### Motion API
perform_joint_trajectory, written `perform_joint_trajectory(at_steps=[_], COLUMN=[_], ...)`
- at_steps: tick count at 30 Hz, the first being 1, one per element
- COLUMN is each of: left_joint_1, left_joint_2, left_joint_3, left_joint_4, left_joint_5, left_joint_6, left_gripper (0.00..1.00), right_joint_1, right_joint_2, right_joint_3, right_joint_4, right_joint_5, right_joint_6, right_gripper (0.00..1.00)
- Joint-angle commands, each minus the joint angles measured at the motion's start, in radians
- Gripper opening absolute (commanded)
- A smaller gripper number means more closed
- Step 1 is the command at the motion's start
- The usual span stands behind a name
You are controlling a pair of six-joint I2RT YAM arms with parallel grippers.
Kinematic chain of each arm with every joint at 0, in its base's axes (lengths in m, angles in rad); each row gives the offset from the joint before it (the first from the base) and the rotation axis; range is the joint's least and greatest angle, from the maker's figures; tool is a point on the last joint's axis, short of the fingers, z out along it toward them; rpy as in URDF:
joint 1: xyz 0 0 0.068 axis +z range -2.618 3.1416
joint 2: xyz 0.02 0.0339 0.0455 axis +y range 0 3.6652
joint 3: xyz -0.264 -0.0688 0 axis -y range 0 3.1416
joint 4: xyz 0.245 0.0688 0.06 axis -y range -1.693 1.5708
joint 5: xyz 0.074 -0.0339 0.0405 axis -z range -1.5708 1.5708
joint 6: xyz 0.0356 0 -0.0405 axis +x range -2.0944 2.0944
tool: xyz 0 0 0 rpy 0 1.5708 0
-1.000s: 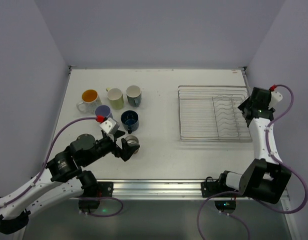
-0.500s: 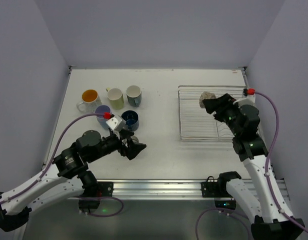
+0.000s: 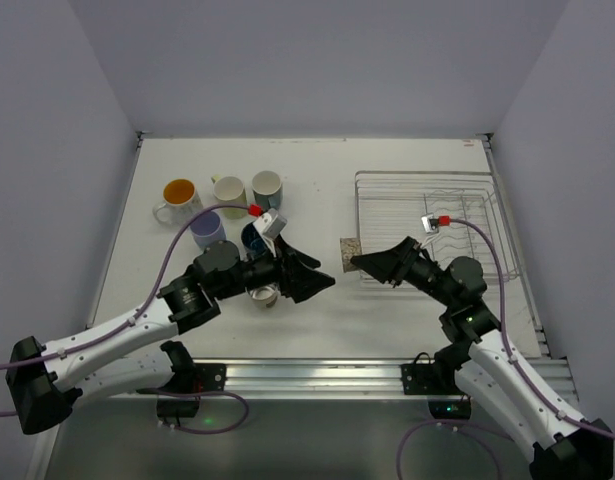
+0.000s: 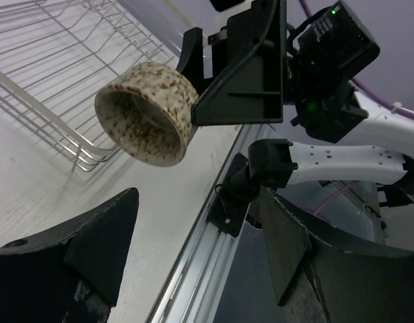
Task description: Unload the cups from the dish rack
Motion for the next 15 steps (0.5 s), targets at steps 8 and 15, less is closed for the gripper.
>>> perform_joint_trajectory(at_steps=[8, 15], left_joint_1=[-0.005, -0.01], left_joint_2=[0.064, 0.118], left_joint_3=[-0.008, -0.019], left_joint_4=[0.237, 0.282], left_joint_5=[0.05, 0.051], left_joint_6=[-0.142, -0.142], left_gripper=[0.7, 0.64], right_joint_1=[0.043, 0.123], right_joint_2=[0.011, 0.037], right_joint_3=[-0.113, -0.131], right_joint_4=[0.421, 0.454], right_joint_5=[-0.121, -0.086], right_joint_6=[0.167, 0.169], right_gripper=[0.33, 0.33])
